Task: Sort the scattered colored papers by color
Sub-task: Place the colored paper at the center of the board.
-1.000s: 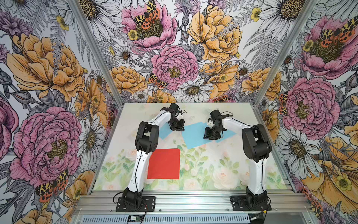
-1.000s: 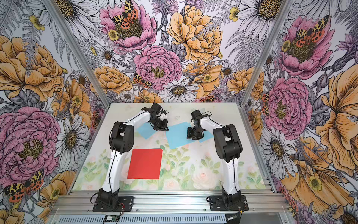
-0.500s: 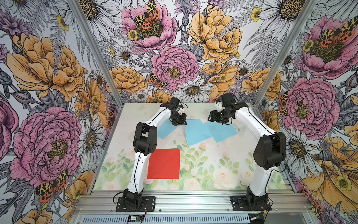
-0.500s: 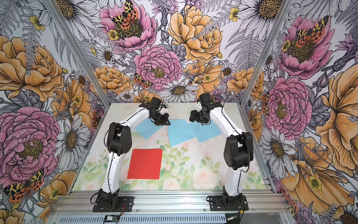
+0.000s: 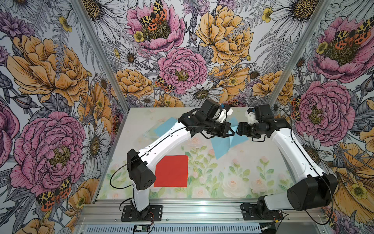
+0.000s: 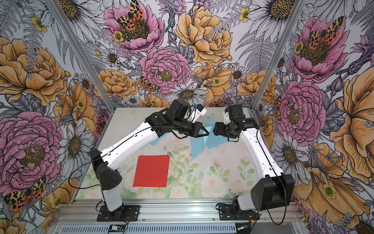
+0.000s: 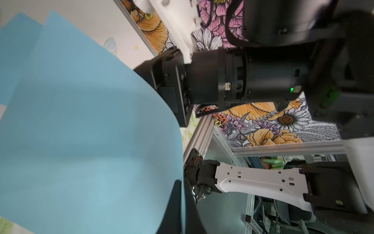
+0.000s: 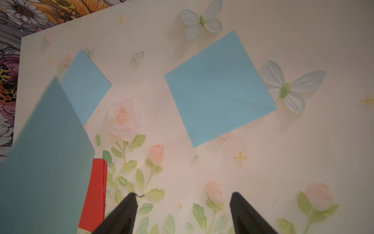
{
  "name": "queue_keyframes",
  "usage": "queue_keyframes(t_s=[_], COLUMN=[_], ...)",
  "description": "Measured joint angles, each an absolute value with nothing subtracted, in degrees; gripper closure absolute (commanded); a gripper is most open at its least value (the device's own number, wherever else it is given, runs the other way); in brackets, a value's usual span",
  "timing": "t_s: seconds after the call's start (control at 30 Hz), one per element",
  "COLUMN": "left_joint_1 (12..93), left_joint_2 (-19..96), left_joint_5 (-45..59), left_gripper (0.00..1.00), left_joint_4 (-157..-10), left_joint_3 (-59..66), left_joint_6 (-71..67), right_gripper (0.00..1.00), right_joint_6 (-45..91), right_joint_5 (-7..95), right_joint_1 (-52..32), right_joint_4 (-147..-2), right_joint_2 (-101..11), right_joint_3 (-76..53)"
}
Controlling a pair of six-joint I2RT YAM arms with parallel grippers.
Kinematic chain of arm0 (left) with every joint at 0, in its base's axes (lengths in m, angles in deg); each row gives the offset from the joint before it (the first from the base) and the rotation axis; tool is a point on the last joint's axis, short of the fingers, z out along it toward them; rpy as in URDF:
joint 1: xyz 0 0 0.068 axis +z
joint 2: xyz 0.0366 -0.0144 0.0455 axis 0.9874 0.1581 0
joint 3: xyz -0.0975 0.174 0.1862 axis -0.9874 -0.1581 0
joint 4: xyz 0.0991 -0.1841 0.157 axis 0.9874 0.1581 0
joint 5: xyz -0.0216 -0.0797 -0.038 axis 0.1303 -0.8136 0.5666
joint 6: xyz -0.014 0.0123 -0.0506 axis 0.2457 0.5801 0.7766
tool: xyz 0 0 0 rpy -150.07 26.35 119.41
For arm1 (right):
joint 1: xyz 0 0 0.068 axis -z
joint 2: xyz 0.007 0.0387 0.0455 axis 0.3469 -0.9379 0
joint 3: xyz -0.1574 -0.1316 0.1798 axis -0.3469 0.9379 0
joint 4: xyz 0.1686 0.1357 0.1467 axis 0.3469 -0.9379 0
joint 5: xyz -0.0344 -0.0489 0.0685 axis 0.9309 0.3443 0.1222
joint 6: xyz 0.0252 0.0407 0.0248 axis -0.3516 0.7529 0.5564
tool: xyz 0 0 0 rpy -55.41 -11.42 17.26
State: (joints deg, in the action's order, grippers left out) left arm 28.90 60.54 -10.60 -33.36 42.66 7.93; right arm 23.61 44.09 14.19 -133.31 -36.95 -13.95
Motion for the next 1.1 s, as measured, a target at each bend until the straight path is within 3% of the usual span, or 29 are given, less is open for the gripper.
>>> queue_keyframes(t_s=[0.27,0.47,1.1], left_joint_1=[25.16,25.18,25.36], left_joint_2=[51.86,49.88,65.04], left_joint_5=[-2.47,5.57,27.63], left_gripper=[1.0,1.0,1.0], left_joint_4=[-32.35,-31.26,-24.31], left_joint_3=[24.98,15.96,14.62], left_joint_6=[11.14,11.4,4.95], right_gripper=[0.17,0.17,0.18], right_joint_6=[22.95,22.51,23.45], right_joint_5=[44.77,43.85,40.39], right_joint_1=[15.57,15.85,15.9], right_joint_4=[-133.42,-132.78,-129.99], right_joint_2=[-27.83,-27.42,-26.85], right_joint_3=[-10.89,-7.68,0.26])
